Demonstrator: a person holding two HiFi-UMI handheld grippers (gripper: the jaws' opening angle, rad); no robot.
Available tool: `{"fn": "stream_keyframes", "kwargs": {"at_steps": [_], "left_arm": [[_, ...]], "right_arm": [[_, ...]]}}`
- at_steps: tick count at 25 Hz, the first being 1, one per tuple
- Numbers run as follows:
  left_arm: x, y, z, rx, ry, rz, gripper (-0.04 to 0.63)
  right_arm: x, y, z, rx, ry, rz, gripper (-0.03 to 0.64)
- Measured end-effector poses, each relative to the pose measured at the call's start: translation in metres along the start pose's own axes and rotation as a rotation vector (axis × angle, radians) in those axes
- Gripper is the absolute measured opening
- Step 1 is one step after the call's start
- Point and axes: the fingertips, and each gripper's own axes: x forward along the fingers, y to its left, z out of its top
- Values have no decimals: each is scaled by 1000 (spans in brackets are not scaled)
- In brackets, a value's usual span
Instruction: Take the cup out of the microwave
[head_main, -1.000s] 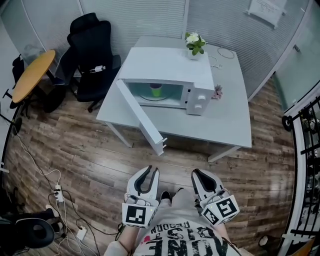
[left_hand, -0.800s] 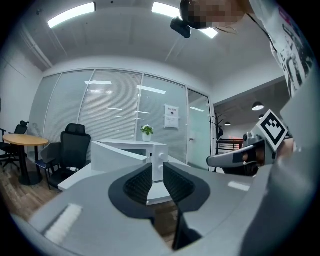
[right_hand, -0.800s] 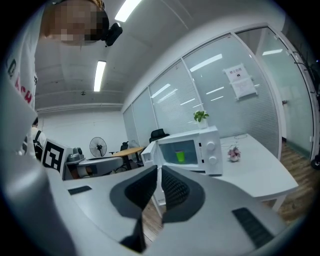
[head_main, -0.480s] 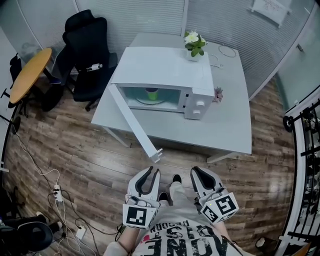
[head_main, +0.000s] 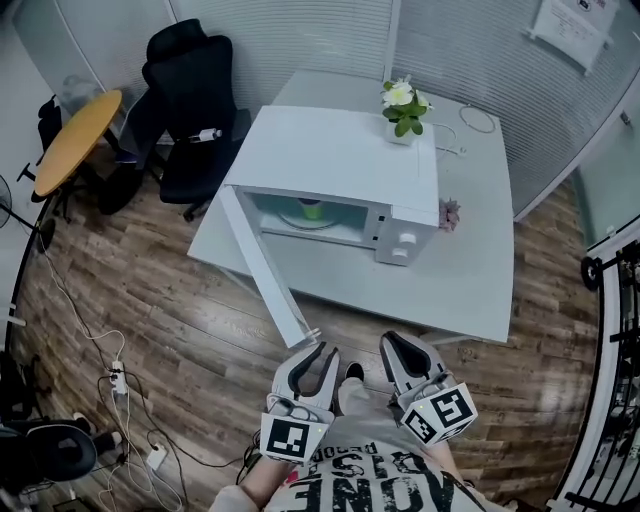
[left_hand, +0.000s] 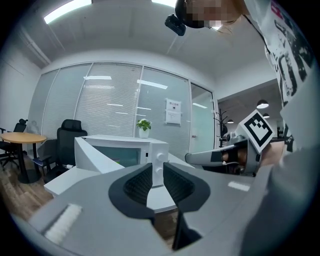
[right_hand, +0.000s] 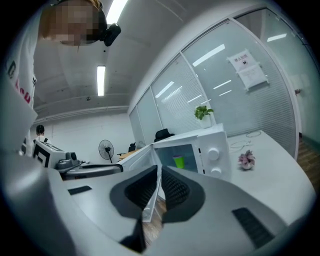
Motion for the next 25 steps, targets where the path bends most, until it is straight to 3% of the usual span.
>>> {"fn": "stream_keyframes", "kwargs": {"at_steps": [10, 14, 17, 25], "left_arm": [[37, 6, -8, 4, 29, 96, 77], [35, 16, -13, -47, 49, 160, 77], [29, 24, -17, 1, 42, 187, 71], [-13, 64, -21, -25, 63, 414, 69]], "right_arm": [[14, -36, 7, 11, 19, 41, 34], [21, -38, 6, 12, 33, 71, 34], [28, -37, 5, 8, 42, 99, 34], [45, -15, 5, -6, 62, 193, 34]]}}
